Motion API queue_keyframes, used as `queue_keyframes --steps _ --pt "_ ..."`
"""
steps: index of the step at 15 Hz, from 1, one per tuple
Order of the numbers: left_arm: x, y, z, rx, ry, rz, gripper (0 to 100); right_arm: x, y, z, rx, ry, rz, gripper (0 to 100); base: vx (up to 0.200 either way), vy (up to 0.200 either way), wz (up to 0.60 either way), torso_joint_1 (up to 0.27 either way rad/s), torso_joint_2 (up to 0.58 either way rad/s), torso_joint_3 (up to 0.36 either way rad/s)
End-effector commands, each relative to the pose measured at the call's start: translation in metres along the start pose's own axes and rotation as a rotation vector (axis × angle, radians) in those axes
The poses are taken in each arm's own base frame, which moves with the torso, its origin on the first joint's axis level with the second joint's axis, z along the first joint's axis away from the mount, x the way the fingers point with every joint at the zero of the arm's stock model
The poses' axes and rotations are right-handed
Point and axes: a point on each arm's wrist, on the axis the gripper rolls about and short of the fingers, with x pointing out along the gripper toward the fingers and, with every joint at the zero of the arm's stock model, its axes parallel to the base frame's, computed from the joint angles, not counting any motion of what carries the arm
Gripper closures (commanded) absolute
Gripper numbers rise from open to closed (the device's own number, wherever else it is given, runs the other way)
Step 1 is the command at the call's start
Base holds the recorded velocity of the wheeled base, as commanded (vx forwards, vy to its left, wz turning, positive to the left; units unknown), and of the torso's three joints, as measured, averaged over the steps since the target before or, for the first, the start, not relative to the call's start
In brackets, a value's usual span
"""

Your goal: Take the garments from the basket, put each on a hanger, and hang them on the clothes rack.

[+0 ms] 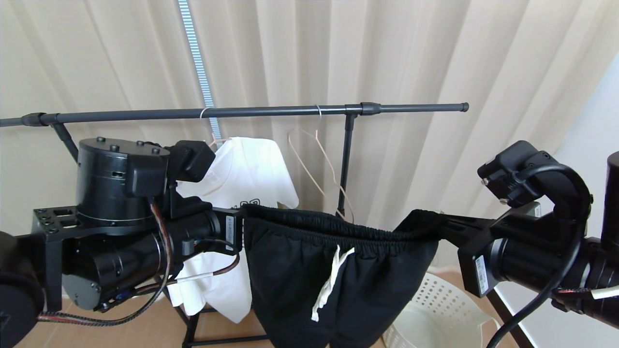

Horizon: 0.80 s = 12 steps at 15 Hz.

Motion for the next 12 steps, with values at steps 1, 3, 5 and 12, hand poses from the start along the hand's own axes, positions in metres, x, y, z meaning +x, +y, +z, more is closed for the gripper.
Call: queue_keyframes --steps 1,3,5,12 --pt "0.015 -0.004 0.005 -0.004 0.004 0.012 100 -0.004 0.005 0.001 -0.007 -0.006 0.025 100 0.0 0.0 0.0 0.0 0.0 0.0" --pt "0.024 -0.007 0.013 -0.015 -0.015 0.027 100 -0.006 0.016 0.001 -0.015 -0.008 0.072 100 0.0 0.0 0.0 0.0 0.0 0.0" --pt "0.027 -0.011 0.025 -0.025 -0.049 0.021 100 -0.008 0.02 -0.001 -0.024 -0.005 0.093 100 0.0 0.0 0.0 0.0 0.0 0.0" --pt "0.056 -0.027 0.061 -0.04 -0.138 -0.009 100 -0.009 0.068 -0.001 0.024 0.037 0.254 100 0.0 0.0 0.0 0.0 0.0 0.0"
